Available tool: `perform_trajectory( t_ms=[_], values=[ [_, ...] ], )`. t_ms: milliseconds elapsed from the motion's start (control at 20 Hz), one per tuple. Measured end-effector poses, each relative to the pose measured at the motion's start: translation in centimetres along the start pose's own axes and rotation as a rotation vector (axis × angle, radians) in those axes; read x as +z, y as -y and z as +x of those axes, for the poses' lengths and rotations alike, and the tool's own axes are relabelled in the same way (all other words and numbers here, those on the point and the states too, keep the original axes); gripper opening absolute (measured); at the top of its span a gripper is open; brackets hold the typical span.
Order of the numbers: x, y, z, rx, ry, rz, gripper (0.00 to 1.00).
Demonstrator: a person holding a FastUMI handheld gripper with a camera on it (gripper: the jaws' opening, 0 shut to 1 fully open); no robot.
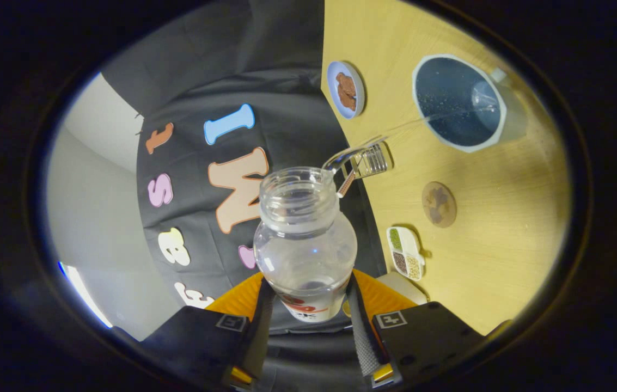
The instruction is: Take the bottle from table, then pour the juice into the cup, finally place the bottle on the coaster
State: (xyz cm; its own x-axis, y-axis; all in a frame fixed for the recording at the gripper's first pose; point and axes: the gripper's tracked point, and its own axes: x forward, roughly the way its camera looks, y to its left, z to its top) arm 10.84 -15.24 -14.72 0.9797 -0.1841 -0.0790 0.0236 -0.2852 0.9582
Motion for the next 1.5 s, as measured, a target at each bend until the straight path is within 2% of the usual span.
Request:
perform_trajectory(
  t_ms=[1500],
  values=[
    [-0.6, -1.8, 0.8, 0.053, 0.054, 0.146, 0.70]
  ],
)
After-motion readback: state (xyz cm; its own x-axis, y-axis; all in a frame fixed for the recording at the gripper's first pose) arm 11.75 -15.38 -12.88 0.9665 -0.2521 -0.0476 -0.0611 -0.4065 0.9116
